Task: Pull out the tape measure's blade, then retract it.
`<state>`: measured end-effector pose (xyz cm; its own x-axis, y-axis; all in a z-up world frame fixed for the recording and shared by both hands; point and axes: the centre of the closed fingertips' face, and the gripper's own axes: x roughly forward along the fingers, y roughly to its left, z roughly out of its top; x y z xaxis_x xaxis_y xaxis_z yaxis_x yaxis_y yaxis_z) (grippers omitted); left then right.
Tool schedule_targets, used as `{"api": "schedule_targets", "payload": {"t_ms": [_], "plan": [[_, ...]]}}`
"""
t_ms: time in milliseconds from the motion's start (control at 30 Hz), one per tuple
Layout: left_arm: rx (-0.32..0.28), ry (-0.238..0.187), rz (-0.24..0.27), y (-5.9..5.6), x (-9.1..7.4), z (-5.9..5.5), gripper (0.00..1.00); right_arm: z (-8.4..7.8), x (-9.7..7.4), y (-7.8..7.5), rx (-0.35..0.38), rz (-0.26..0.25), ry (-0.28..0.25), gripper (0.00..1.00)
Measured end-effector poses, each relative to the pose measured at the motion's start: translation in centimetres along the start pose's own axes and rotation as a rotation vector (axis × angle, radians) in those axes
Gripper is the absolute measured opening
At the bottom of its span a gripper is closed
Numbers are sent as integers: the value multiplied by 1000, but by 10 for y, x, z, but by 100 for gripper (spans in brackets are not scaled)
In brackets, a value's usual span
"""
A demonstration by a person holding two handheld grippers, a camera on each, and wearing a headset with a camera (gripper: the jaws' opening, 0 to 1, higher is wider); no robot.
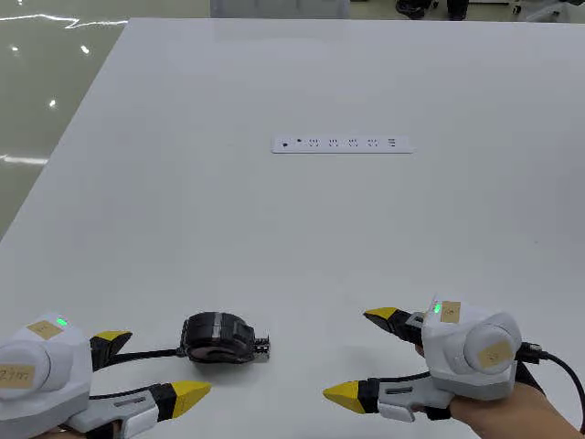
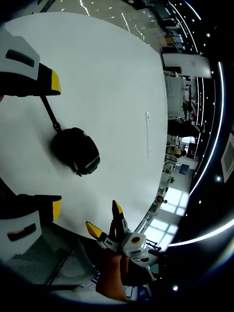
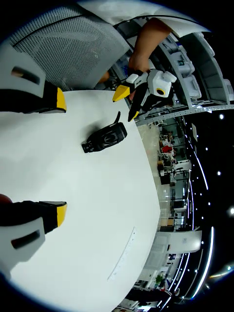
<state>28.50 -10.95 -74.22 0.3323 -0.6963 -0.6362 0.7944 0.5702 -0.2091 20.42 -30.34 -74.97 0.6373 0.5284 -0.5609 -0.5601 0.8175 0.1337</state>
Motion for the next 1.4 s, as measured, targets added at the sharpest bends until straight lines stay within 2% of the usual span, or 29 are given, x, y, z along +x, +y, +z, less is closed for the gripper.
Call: {"api": "schedule_targets", "payload": {"t_ms": [167, 267, 500, 567, 933, 1100, 1400], "plan": [[6, -3, 12, 7, -10, -1, 84, -6, -10, -4, 30, -21, 4, 78], [-19, -13, 6, 11, -15, -2, 90, -7, -15, -7, 37, -31, 4, 78], [-38, -24, 15, 22, -28, -5, 91, -11, -32, -17, 43, -59, 5, 81], [-24, -28, 17, 23, -31, -6, 91, -14, -37, -19, 41, -69, 14, 83], [-24, -50, 5, 24, -42, -4, 95, -33, -60, -25, 63, -103, 41, 87], [0, -30, 4, 22, -42, -8, 100, -39, -69, -29, 76, -116, 52, 91], [23, -16, -3, 22, -44, -11, 100, -46, -83, -33, 95, -126, 68, 94]]}}
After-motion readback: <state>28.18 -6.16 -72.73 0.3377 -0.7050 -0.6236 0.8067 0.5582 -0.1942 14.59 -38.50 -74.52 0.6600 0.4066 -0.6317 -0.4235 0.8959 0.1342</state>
